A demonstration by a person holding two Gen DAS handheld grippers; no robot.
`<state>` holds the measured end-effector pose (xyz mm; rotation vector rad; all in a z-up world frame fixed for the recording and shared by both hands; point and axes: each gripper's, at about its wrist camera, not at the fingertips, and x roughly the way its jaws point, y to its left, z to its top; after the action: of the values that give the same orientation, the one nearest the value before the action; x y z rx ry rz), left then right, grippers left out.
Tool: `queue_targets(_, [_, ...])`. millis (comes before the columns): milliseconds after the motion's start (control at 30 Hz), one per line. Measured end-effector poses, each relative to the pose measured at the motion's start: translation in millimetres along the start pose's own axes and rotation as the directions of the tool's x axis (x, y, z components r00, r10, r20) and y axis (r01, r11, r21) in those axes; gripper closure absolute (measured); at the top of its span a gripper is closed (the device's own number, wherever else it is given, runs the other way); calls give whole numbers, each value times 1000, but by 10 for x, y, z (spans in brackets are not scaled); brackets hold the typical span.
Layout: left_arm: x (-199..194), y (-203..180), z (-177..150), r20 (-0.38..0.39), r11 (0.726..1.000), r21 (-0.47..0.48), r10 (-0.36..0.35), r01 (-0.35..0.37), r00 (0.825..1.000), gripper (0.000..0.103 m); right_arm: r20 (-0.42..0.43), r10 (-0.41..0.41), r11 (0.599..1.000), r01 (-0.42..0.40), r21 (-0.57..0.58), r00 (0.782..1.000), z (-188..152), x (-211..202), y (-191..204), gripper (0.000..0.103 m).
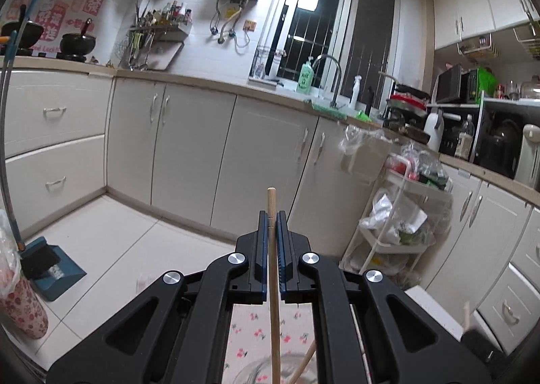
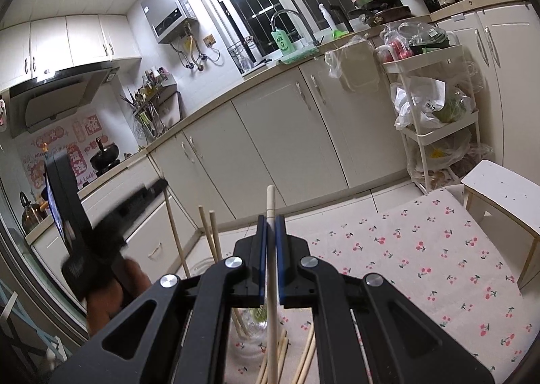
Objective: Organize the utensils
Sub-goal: 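Lift the held sticks with both tools and lower them into the jar, then open the left tool to drop its stick into the jar while the right tool releases its stick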
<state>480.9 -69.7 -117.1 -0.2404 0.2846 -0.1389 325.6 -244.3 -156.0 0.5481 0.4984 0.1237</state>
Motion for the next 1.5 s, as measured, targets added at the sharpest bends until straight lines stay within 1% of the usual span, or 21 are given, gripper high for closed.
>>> queue_targets(133, [-11,39,-202,-53,999,31,-6,7,999,98,22,16,1000,-16,9,1000,49,46,64,97])
queue_targets(233, [-89,58,-301,-74,998,64,-12,17,997,98,55,33,999,-34,10,998,110,81,133,97])
queue_targets(467, [-261,95,-378,-139,988,141,-34,54,990,97,122,53,998,-57,34,991,228,171,300,97])
queue_targets(567, [-357,158,-399,-164,987,149,-42,67,986,95,140,63,997,-69,37,988,255,199,355,97])
queue_targets(600, [-421,202,-407,-170,987,148,-44,69,984,94,150,66,997,-73,40,986,267,215,378,97])
queue_targets(667, [-514,272,-408,-165,987,144,-46,70,985,88,162,73,996,-82,46,984,286,260,421,97])
queue_targets(700, [-534,289,-402,-166,986,148,-46,71,985,86,166,74,995,-83,48,983,294,292,444,97])
queue_targets(767, [-556,329,-395,-182,986,143,-59,86,982,77,173,76,995,-86,51,982,309,352,502,97])
queue_targets(800, [-564,349,-382,-181,987,136,-59,84,982,74,179,78,995,-89,52,981,320,376,528,97])
queue_targets(833, [-573,373,-362,-176,989,126,-58,81,983,70,188,79,995,-90,53,979,329,394,557,97])
queue_targets(933, [-638,512,-299,-153,996,65,-54,65,987,62,226,79,995,-92,50,971,358,421,625,97])
queue_targets(967, [-669,575,-291,-141,998,40,-40,46,989,57,244,79,994,-94,48,967,371,449,653,97])
queue_targets(1033, [-696,756,-297,-139,999,-38,-24,18,990,52,263,77,994,-93,50,962,386,513,680,97])
queue_targets(1100, [-662,930,-332,-163,994,-105,-19,2,986,52,276,68,995,-84,47,959,378,590,717,97])
queue_targets(1200, [-598,1069,-354,-187,990,-140,-16,-11,982,52,284,56,997,-69,35,957,348,682,776,97])
queue_targets(1367, [-592,1159,-340,-179,986,-165,-35,5,983,51,296,37,999,-36,-7,955,253,773,884,97])
queue_targets(1500, [-574,1162,-347,-189,984,-174,-57,24,980,52,296,15,999,-3,-38,955,206,831,946,97])
